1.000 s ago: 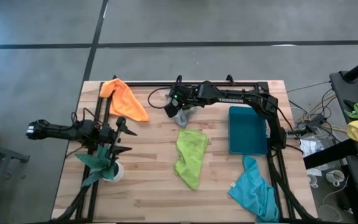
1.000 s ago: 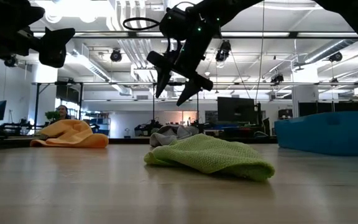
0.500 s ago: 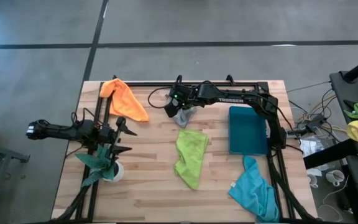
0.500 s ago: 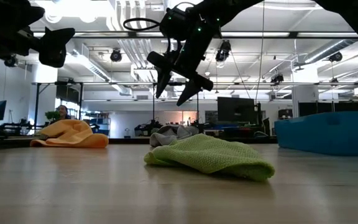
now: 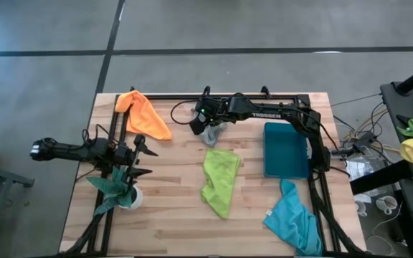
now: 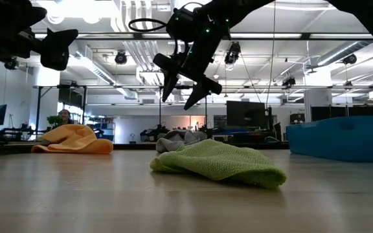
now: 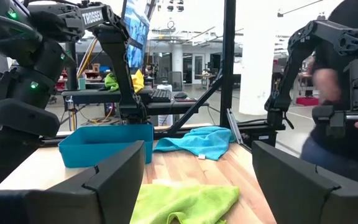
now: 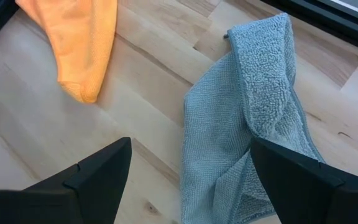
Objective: Roll microfiber towels into tight, uniform cylinder then place into a basket
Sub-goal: Roll the green towel
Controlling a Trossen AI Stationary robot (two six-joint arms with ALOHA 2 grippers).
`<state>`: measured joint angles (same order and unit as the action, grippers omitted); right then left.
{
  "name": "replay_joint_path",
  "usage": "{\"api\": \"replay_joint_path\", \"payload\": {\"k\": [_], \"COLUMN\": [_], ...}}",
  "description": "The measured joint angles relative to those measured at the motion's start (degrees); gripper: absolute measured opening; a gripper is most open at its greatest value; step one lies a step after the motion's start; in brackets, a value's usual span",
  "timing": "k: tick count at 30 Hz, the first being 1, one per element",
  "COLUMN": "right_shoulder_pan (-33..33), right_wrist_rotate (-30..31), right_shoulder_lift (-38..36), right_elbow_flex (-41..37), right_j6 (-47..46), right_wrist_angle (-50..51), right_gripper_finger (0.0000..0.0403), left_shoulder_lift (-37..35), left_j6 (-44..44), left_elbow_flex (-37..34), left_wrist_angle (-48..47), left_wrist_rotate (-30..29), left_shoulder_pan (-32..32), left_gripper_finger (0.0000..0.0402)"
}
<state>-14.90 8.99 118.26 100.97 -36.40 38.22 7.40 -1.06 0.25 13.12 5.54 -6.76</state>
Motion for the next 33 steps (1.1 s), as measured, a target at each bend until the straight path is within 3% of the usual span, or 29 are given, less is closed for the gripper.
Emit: {"api": "replay_joint_path", "payload": {"k": [16, 22, 25, 33], "right_shoulder_pan": [0.0, 0.16, 0.84, 10.4], "right_wrist_rotate": [0.0, -5.01, -9.07, -1.65], "right_shoulder_lift": [0.0, -0.42, -0.46, -0.89], "right_elbow_flex": [-0.02, -0.02, -0.02, -0.02], "right_j6": [-3.28, -8.15, -0.07, -0.84], "right_wrist_angle": [-2.23, -5.08, -7.22, -6.59], "right_gripper_finger": [0.0325, 0.0325, 0.0325, 0.0325], "left_shoulder_lift": [0.06, 0.1, 0.09, 0.06], "left_j6": [0.0, 0.0, 0.0, 0.01], "left_elbow_flex": [-0.01, -0.01, -0.02, 0.0], "left_wrist_angle": [-0.04, 0.04, -0.02, -0.01], "left_wrist_rotate": [-0.02, 0.0, -0.02, -0.02], "left_shoulder_pan": [0.0, 0.0, 0.02, 0.01], "left_gripper_finger": [0.0278, 0.0278, 0.0278, 0.0278]}}
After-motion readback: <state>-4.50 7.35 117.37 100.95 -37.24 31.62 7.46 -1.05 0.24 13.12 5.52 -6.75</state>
